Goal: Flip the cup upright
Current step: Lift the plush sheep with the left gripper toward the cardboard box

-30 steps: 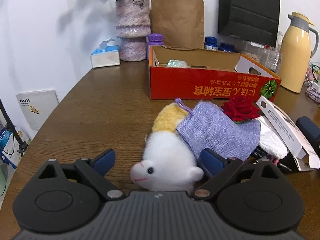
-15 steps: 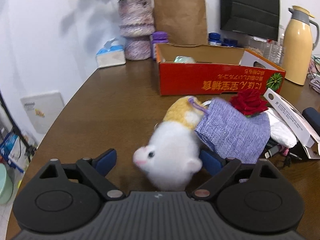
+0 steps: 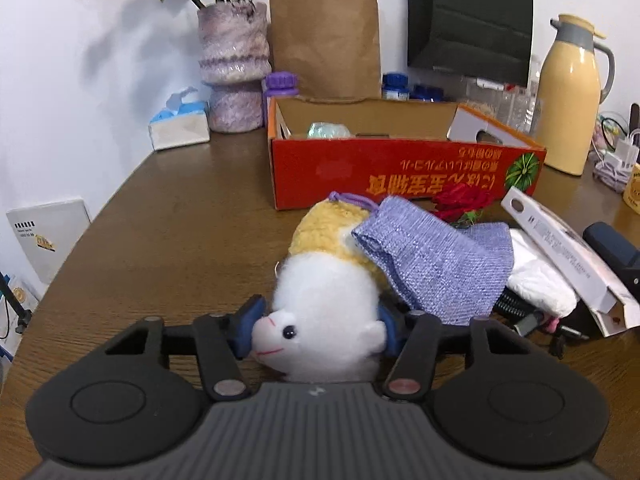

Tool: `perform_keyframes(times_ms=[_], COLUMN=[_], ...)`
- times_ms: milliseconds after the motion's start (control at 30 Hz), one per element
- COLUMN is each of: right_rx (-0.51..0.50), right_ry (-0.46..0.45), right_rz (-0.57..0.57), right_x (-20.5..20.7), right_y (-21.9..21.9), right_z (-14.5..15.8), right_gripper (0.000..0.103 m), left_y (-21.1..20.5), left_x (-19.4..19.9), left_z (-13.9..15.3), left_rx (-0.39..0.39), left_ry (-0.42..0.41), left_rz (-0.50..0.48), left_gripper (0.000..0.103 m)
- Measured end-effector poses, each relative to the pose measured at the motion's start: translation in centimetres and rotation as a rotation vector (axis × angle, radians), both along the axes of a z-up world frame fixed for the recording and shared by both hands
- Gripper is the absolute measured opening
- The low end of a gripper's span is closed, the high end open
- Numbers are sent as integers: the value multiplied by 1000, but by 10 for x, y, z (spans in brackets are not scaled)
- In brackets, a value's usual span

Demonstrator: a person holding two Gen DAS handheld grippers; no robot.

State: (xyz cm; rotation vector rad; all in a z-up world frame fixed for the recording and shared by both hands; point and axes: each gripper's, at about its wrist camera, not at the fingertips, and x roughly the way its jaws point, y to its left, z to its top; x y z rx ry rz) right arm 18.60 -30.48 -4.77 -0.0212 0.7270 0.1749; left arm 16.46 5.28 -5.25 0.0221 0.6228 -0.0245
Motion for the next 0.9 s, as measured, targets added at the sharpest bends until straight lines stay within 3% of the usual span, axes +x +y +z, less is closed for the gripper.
perform_keyframes(times_ms=[333,567,767,900], right_rx=[-2,17,13,24], right_ry=[-23,-44,-90,-110], right_rz=[-20,-24,-42,-49], right_x=[-7,-16,-25,-29], right_y=[2,4,4,4], right_z=[3,6,10,14], right_gripper=[66,62,62,62], left_y=[3,2,-1,-1], left_x=[-24,-45,-62,-69], left_z=[8,14,26,36], left_rx=[61,165,251,265], left_ry=[-41,-85,-132,-156], left_rz=[82,136,133,132], left_gripper=[57,57,57,57])
